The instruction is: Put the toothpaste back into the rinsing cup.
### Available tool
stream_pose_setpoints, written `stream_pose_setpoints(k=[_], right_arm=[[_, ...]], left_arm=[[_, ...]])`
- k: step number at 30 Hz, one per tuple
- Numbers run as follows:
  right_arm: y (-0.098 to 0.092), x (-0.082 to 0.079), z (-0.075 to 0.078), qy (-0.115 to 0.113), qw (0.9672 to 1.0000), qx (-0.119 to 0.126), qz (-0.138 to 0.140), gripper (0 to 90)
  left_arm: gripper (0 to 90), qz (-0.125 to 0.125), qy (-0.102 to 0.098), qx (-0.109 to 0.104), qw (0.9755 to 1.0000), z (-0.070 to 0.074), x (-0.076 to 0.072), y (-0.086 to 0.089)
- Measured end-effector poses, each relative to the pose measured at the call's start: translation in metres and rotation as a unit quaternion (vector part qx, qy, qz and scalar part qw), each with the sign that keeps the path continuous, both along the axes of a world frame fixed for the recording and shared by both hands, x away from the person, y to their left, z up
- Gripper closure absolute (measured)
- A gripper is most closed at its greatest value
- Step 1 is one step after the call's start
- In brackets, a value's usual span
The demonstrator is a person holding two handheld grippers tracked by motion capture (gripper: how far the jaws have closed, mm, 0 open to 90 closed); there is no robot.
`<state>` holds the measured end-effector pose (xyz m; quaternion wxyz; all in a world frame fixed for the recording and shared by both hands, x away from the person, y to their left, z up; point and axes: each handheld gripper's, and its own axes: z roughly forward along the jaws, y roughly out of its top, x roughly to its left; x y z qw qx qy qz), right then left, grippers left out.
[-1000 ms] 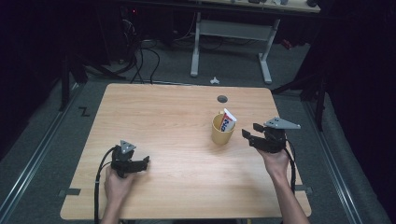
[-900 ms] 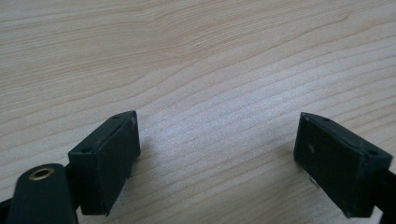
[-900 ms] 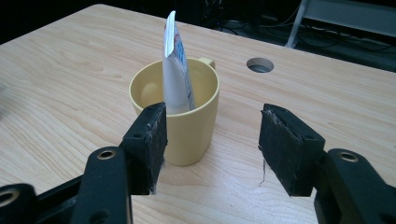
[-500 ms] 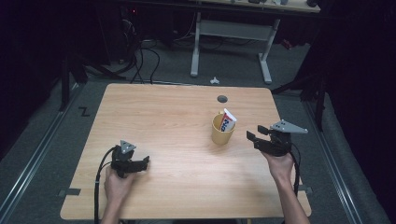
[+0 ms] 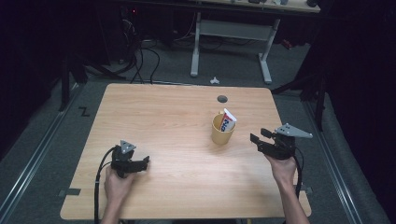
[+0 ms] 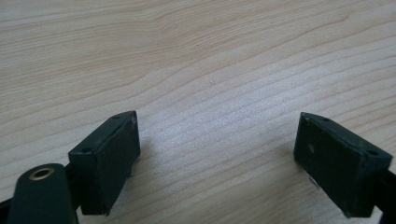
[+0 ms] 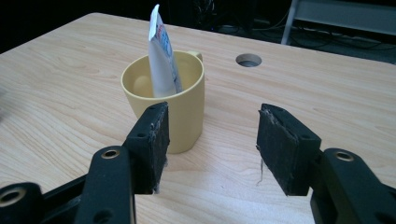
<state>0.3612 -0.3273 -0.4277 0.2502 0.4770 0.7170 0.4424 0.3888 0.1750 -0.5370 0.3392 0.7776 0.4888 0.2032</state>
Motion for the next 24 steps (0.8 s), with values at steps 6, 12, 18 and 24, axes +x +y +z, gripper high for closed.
stream_pose_setpoints(k=[6,12,18,24], right_arm=[[-0.004,-0.004,-0.004,0.0,1.0,0.002,-0.003,45.0],[-0.006,-0.008,-0.009,0.005,1.0,0.004,-0.006,45.3],[-0.008,-0.011,-0.013,0.005,0.9999,0.006,-0.007,45.6],[-0.008,-0.013,-0.017,0.009,0.9999,0.008,-0.008,45.6]], left_arm=[[14.8,0.0,0.0,0.0,1.0,0.0,0.0,0.0],[14.8,0.0,0.0,0.0,1.0,0.0,0.0,0.0],[14.9,0.0,0.0,0.0,1.0,0.0,0.0,0.0],[14.9,0.0,0.0,0.0,1.0,0.0,0.0,0.0]])
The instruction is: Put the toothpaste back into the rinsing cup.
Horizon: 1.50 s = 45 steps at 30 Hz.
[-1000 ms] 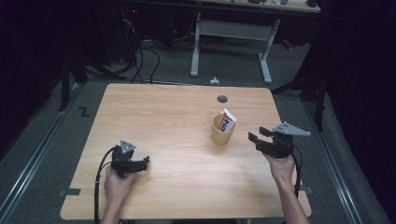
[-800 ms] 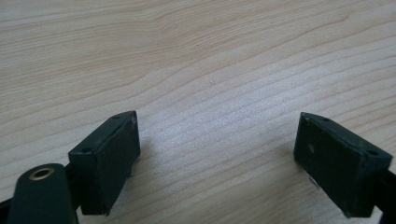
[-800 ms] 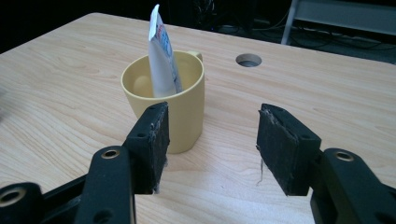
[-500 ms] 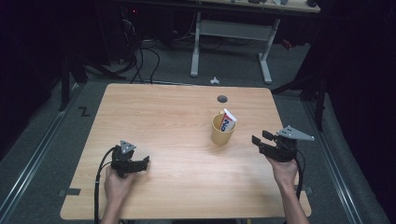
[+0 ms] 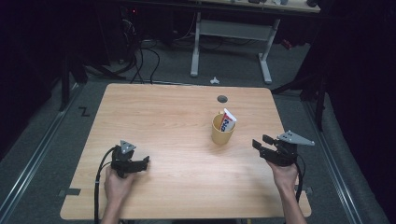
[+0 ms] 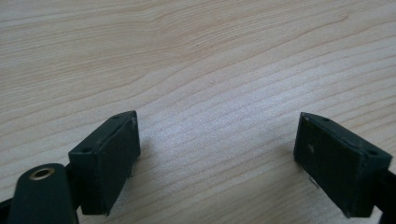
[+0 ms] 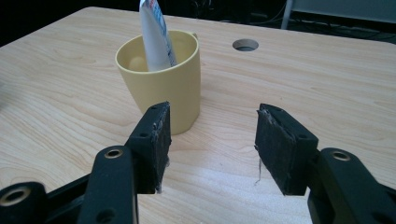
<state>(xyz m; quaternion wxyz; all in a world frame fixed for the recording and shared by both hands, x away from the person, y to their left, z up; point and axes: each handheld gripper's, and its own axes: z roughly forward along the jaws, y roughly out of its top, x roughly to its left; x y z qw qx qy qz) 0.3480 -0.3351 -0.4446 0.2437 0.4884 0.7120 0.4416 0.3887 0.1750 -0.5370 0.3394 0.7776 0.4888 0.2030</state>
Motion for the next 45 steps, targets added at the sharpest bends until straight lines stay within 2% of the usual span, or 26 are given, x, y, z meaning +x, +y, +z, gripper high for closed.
stream_pose_setpoints(k=[38,45], right_arm=[[0.011,-0.005,-0.025,0.019,0.9998,0.0,0.003,46.0],[0.015,-0.004,-0.031,0.018,0.9998,-0.011,-0.004,47.9]], left_arm=[[14.9,0.0,0.0,0.0,1.0,0.0,0.0,0.0],[14.9,0.0,0.0,0.0,1.0,0.0,0.0,0.0]])
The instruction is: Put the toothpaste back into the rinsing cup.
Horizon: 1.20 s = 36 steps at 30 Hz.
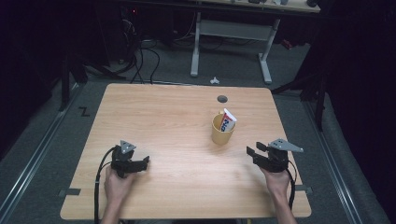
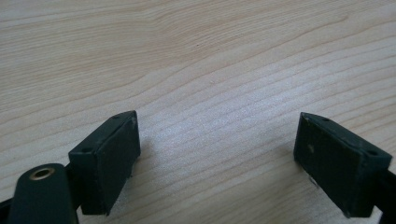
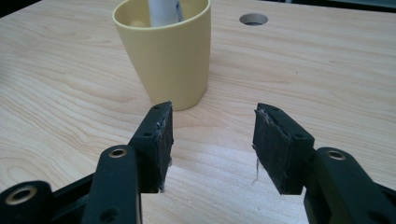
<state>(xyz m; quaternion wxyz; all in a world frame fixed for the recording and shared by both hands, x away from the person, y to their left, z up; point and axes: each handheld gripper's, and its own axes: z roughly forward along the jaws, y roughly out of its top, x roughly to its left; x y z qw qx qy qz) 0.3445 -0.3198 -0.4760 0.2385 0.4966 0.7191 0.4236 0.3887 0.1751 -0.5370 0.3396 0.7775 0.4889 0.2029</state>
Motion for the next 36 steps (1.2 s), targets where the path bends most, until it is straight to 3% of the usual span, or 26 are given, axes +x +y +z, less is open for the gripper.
stream_pose_setpoints(k=[36], right_arm=[[0.012,0.016,-0.028,0.033,0.9989,-0.032,-0.012,50.6]], left_arm=[[15.0,0.0,0.0,0.0,1.0,0.0,0.0,0.0]])
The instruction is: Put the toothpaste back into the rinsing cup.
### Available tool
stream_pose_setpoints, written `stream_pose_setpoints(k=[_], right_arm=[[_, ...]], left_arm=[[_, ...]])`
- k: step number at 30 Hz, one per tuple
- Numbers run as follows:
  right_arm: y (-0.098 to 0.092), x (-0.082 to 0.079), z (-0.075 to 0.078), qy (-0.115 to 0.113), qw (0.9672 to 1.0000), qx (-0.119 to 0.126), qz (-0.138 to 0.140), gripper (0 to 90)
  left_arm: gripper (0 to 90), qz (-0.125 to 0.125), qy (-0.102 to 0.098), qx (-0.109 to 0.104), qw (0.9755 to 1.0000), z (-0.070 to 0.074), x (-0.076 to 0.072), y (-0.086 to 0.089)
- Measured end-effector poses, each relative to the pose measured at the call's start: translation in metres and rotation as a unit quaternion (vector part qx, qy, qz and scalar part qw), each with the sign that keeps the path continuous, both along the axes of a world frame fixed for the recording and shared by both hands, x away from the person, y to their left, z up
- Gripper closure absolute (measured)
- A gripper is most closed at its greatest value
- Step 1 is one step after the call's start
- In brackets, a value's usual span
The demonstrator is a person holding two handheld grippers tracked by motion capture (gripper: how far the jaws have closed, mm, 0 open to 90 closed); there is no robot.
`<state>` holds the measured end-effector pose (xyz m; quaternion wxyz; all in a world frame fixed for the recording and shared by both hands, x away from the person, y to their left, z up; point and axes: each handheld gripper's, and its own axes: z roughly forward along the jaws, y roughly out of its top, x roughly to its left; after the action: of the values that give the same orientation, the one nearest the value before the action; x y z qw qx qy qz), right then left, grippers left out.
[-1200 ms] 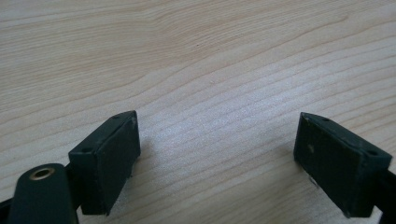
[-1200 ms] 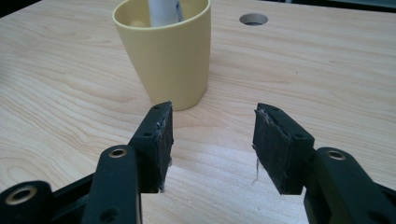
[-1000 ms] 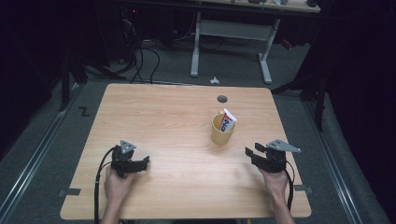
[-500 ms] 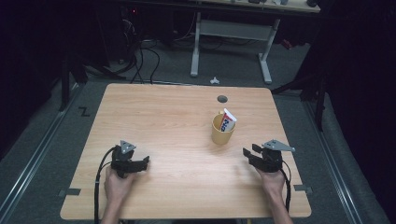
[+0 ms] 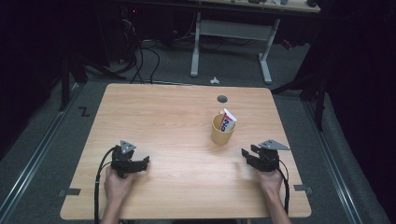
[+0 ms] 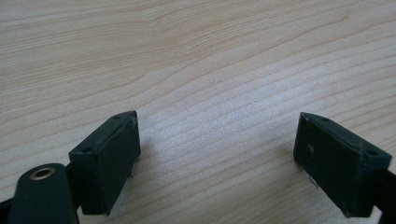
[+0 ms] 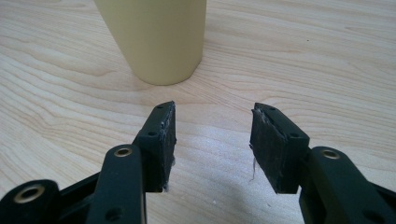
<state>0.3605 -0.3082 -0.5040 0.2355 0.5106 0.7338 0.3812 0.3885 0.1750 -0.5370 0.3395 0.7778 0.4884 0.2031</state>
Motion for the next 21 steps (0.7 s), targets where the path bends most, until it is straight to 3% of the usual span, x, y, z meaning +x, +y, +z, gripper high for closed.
stream_pose_setpoints(k=[21], right_arm=[[0.001,0.012,-0.013,0.013,0.9993,-0.028,-0.02,48.6]], left_arm=[[15.1,0.0,0.0,0.0,1.0,0.0,0.0,0.0]])
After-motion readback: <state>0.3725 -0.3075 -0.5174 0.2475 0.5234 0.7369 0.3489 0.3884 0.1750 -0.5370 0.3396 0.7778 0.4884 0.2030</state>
